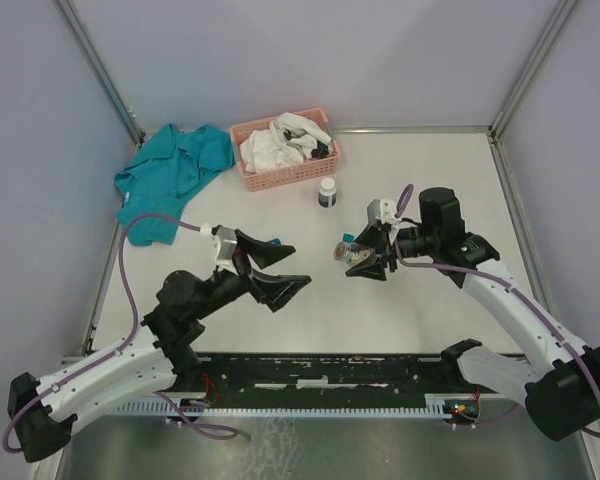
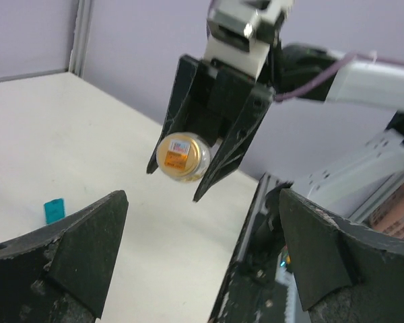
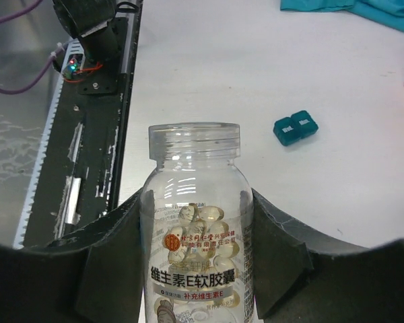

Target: Sort the pills into containers

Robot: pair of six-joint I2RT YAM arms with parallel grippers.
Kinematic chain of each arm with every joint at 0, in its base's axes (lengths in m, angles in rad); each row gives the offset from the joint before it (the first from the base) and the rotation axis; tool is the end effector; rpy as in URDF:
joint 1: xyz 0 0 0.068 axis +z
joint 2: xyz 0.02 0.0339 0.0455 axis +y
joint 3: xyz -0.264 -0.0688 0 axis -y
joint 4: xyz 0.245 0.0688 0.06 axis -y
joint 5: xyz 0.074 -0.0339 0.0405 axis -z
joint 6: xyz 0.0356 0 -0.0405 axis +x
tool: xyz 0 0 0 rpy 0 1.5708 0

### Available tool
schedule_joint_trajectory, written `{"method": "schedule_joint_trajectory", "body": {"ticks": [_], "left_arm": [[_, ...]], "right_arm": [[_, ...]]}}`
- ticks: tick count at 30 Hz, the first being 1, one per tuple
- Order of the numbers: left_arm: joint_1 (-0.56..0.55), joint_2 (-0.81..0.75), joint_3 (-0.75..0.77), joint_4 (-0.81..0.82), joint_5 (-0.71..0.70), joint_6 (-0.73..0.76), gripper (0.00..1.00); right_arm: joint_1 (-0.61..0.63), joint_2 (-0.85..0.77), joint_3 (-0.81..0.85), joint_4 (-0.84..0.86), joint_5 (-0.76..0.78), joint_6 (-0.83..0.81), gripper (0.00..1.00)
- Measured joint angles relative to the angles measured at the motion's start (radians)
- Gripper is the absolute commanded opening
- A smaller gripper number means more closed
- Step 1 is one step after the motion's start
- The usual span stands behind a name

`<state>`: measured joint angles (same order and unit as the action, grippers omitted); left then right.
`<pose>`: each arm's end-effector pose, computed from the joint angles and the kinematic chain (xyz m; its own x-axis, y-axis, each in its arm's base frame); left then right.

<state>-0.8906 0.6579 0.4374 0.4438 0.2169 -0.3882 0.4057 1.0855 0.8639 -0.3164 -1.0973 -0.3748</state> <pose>0.1006 -0.1365 0.3040 -0.2084 -0.3301 -0.9207 0.8776 0.3523 -0.3250 0.1956 0.1185 0.3055 -0.1152 -0.2312 -0.9661 -0.9933 0.0352 0.1100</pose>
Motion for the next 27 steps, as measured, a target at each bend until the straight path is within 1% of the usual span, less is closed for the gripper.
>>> {"method": "schedule_joint_trajectory", "body": {"ticks": [3,5,6,8,12,15,20,27], "left_arm": [[0.001,-0.021,-0.011,0.062,-0.050,-0.142,0.93],[0.001,0.008,-0.010,0.100,-0.077,-0.246,0.86],[0.001,0.029,-0.008,0.111,-0.089,-0.290,0.84],[0.001,0.082,0.014,0.097,-0.122,-0.377,0.84],[-0.006,0.217,0.142,-0.033,-0.213,-0.502,0.86],[-0.035,0.294,0.238,-0.114,-0.280,-0.550,0.89],[-0.079,0.410,0.359,-0.209,-0.344,-0.586,0.90],[-0.087,0.476,0.386,-0.292,-0.395,-0.587,0.90]], "right_arm": [[0.000,-0.032,-0.001,-0.015,0.032,-0.066,0.01],[0.000,-0.058,-0.008,-0.011,0.055,-0.105,0.01],[0.000,-0.072,-0.018,-0.005,0.070,-0.125,0.01],[0.000,-0.096,-0.039,0.004,0.104,-0.162,0.01],[0.000,-0.106,-0.060,0.012,0.179,-0.216,0.01],[0.000,-0.106,-0.068,0.017,0.209,-0.236,0.01],[0.000,-0.106,-0.071,0.024,0.227,-0.249,0.01],[0.000,-0.107,-0.071,0.024,0.227,-0.251,0.01]]}}
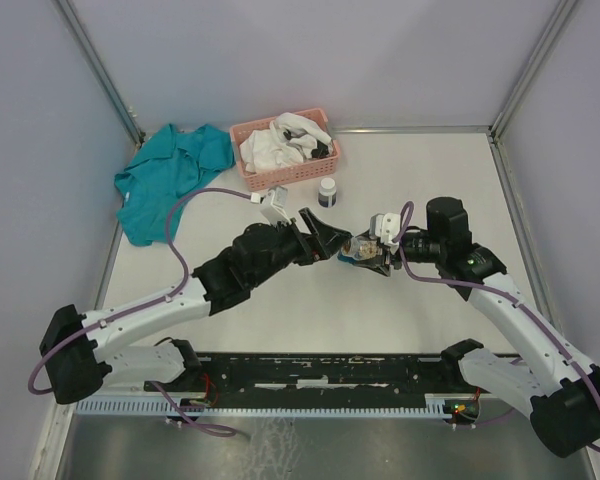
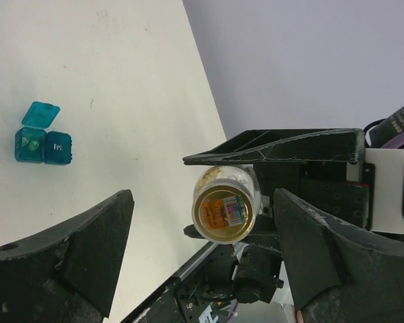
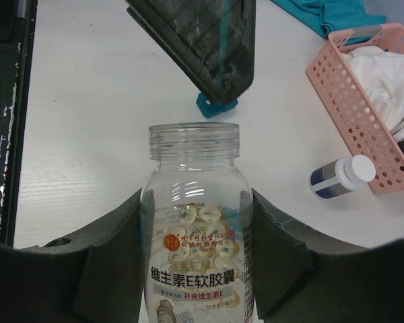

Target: Sort the pills into containers

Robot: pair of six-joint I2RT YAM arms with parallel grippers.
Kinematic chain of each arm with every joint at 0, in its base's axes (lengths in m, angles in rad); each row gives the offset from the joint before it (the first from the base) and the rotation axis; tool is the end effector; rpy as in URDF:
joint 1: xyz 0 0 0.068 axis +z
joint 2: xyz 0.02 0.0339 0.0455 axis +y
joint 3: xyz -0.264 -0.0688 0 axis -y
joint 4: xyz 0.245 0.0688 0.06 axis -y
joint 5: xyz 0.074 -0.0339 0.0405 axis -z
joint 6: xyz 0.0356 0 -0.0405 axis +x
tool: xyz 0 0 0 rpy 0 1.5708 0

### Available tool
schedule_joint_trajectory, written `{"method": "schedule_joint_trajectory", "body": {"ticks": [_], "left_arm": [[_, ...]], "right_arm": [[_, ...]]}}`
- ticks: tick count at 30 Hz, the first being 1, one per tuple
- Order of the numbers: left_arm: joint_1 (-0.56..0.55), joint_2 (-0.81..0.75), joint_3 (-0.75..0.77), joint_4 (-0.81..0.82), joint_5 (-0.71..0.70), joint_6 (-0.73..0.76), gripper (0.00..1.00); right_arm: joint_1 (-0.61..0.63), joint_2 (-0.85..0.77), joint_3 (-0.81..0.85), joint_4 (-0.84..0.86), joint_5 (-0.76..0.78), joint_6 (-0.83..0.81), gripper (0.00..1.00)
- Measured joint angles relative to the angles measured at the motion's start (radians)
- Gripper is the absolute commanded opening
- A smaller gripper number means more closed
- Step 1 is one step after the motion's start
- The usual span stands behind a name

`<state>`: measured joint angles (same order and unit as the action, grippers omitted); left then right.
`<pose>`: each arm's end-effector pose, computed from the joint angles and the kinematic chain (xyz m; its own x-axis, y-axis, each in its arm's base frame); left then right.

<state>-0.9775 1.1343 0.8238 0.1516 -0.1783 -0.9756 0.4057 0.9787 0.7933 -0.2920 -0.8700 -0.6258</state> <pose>0.1549 -0.2184 0.3178 -0.6442 -0.5023 -0.5768 0.3293 0.4985 -0.8019 0.1828 0.1081 0.3018 0.1723 -0.3371 -0.9256 -0.9591 0.1568 -0.2356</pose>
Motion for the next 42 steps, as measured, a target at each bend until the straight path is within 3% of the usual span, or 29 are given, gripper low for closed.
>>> {"method": "schedule_joint_trajectory", "body": {"ticks": [24,34,42], "left_arm": [[-0.013,0.087,0.034,0.002,0.108,0.001,0.63],[-0.013,0.088,0.034,0.007,0.113,0.001,0.67],[-0.013,0.088,0.034,0.008,0.114,0.002,0.63]], "right_arm": [[0.000,0.000,0.000,0.007,0.000,0.004,0.01],[0.000,0.000,-0.001,0.008,-0.004,0.011,0.01],[0.000,0.000,-0.001,0.009,-0.009,0.017,0.01]]}}
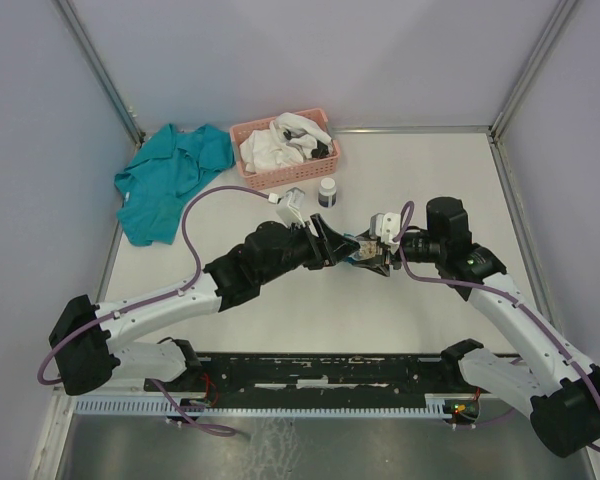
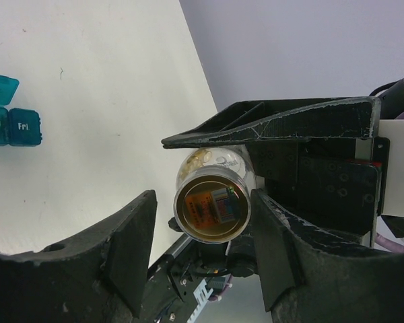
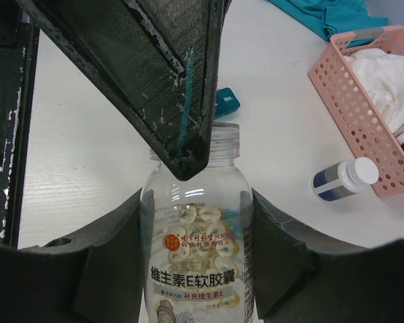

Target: Sort the pills into containers

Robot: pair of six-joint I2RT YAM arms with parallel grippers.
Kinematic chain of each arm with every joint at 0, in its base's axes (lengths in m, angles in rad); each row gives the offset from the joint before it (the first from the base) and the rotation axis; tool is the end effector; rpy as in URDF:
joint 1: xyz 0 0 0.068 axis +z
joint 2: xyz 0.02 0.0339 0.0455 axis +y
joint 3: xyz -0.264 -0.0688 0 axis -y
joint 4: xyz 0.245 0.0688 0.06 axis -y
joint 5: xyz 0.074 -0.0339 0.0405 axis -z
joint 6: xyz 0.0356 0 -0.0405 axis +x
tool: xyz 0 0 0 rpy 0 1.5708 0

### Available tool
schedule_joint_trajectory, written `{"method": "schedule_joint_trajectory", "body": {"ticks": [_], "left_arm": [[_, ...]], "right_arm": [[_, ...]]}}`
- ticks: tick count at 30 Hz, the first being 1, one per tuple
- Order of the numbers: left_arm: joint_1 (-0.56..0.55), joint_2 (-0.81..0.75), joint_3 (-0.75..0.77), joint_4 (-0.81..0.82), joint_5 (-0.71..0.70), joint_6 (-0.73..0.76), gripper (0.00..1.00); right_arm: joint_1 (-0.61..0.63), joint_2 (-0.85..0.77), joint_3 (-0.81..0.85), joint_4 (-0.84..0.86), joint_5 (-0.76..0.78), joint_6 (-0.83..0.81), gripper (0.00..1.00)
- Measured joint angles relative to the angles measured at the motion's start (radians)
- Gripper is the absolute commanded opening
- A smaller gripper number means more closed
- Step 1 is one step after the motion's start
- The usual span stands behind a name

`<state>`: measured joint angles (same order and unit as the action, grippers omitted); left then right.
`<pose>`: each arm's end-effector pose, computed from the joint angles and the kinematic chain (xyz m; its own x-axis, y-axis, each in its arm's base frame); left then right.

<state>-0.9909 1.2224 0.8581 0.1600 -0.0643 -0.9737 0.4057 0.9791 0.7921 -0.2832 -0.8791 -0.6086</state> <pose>0.1594 -0.2392 0.3082 -0.7243 -0.4003 -0.5613 0.3580 0.4774 -0.8024 0.1829 0.1084 0.3022 0.1630 -0.3269 -0.9309 -0.9621 0.1563 -0.2234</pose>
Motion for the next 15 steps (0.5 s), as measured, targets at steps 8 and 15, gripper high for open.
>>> {"method": "schedule_joint_trajectory", "body": {"ticks": [8,15], "left_arm": [[-0.002,0.000,0.002,0.016,0.023,0.014,0.32],[-0.001,-0.001,0.000,0.031,0.051,0.077,0.14]], "right_arm": [[0.000,0.000,-0.002,0.006,-0.002,0.006,0.01],[-0.002,0.007,-0.002,0.013,-0.026,0.065,0.01]]}}
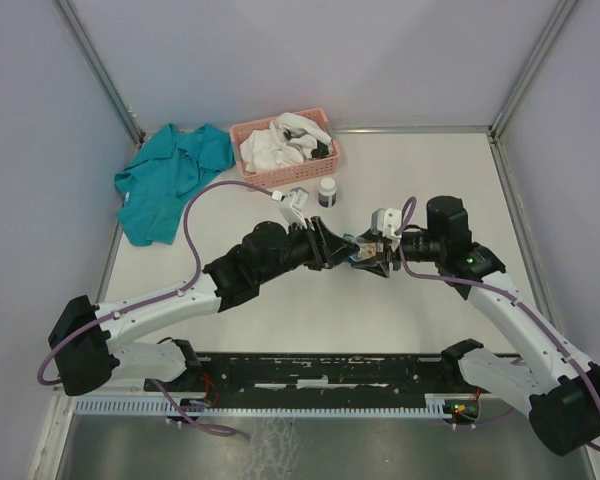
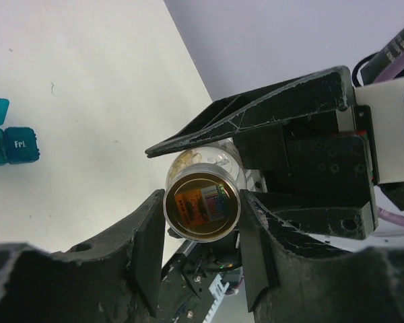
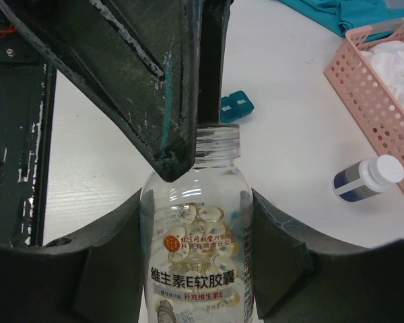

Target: Sort the pills into containers

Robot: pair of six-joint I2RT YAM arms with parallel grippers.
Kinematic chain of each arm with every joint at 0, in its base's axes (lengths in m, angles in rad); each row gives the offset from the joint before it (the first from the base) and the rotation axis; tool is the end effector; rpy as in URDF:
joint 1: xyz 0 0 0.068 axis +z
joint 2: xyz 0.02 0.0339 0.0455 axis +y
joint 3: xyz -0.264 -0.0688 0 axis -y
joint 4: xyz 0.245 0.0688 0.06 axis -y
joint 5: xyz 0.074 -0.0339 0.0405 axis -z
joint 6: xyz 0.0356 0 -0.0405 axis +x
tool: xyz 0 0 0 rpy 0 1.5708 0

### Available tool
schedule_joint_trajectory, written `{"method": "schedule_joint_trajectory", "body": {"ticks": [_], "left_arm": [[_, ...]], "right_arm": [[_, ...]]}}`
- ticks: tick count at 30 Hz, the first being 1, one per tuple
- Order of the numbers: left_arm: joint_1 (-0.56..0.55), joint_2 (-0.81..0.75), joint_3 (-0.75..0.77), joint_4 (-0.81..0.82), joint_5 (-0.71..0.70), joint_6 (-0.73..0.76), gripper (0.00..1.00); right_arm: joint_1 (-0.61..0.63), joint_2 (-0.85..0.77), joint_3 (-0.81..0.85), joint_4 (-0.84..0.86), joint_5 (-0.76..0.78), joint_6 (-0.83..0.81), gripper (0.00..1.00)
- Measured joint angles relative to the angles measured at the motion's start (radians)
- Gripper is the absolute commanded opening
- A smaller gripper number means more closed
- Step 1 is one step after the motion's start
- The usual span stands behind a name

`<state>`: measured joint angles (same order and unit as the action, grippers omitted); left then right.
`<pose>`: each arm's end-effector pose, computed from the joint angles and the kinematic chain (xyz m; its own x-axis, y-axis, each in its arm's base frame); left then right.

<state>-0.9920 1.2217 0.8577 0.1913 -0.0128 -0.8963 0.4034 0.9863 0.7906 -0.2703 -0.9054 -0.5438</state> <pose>0.1579 -0.2408 0.3116 -0.7071 -0.3456 -0.6169 0.4450 0.4605 -0.7680 0.1840 0.1090 0.3018 0.1062 -0.3020 -0.9474 -0.9743 0.1586 -0.1597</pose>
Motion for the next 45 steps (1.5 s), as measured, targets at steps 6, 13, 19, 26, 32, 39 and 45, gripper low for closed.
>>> {"method": "schedule_joint_trajectory", "body": {"ticks": [6,13,19,26,32,39,45], "left_arm": [[0.050,-0.022,-0.095,0.153,0.166,0.177,0.03],[0.127,-0.031,-0.121,0.219,0.419,0.481,0.09],[0.129,-0.057,-0.127,0.246,0.435,0.584,0.83],[0.120,-0.107,-0.170,0.256,0.393,0.509,0.99],[0.120,-0.233,-0.234,0.285,0.255,0.303,1.00],[0.106,-0.241,-0.176,0.150,0.090,0.006,0.94],[-0.031,-0.133,0.052,-0.155,-0.153,-0.148,0.89]], "right_arm": [[-0.008,0.042,0.006,-0.006,-0.089,0.106,0.01],[-0.013,0.116,0.016,0.034,-0.212,0.233,0.01],[-0.013,0.130,0.027,0.072,-0.267,0.280,0.01],[-0.013,0.127,0.047,0.059,-0.272,0.275,0.01],[-0.013,0.116,0.050,0.007,-0.259,0.215,0.00],[-0.013,0.080,0.053,-0.068,-0.186,0.079,0.01],[-0.013,0.059,0.053,-0.105,-0.105,-0.017,0.01]]}}
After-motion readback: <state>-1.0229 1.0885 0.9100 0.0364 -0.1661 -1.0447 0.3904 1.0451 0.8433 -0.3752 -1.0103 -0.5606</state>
